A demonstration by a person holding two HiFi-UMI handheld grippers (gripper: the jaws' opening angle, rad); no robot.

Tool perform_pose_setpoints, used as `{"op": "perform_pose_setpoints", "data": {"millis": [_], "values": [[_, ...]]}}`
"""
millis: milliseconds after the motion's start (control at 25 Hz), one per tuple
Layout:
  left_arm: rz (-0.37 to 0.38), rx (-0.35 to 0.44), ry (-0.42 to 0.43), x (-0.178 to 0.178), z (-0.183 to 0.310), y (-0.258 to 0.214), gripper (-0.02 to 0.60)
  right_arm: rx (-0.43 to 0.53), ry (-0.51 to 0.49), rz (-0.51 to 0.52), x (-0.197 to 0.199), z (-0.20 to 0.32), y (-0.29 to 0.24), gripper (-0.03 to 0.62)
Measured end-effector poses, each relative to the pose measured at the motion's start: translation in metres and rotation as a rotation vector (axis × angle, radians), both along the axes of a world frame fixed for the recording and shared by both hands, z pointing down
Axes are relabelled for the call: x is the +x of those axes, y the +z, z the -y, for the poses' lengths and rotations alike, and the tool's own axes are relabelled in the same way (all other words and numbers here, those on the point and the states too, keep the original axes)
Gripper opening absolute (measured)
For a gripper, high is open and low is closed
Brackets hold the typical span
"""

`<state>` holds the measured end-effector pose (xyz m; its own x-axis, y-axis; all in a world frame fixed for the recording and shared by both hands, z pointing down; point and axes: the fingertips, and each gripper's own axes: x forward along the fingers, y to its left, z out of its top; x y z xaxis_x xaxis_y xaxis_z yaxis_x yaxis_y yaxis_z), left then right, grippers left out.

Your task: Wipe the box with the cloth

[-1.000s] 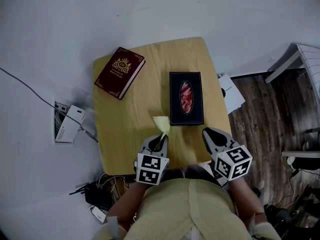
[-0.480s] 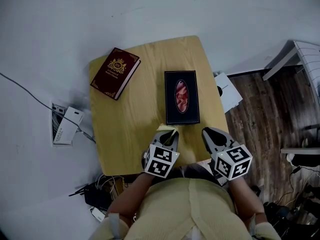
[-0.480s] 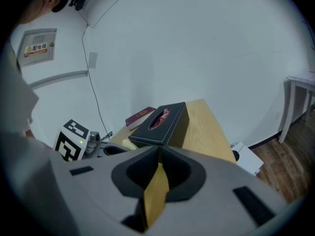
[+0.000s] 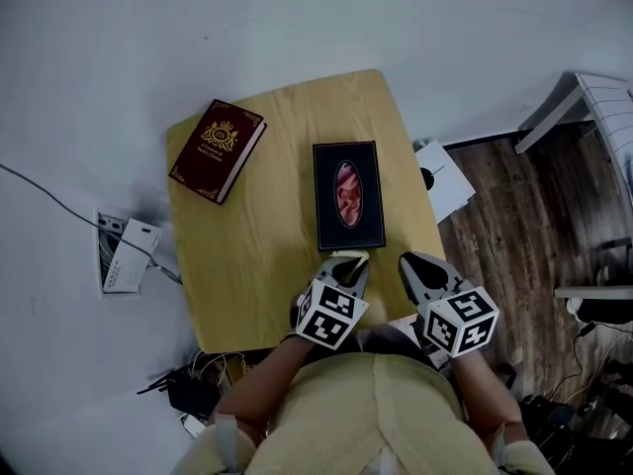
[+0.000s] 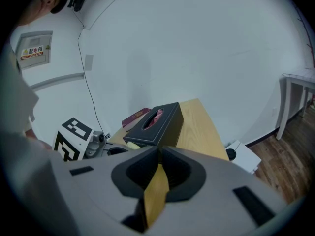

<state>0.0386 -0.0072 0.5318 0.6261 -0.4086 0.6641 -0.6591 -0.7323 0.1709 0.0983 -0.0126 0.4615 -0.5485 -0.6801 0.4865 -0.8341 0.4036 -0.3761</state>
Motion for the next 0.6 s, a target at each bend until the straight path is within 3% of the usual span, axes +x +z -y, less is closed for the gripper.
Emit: {"op": "perform_pose_setpoints", "data": {"millis": [360, 600], "values": [[-0.038, -0.003, 0.106, 0.034, -0.005, -0.003, 0.029, -0.006, 0.060, -0.003, 0.020, -0.005, 0.002, 0.046], [-0.108, 0.005, 0.222, 0.060, -0.017, -0.015, 0.029, -0.012, 0.106, -0.011, 0.035, -0.011, 0.005, 0.046]]}}
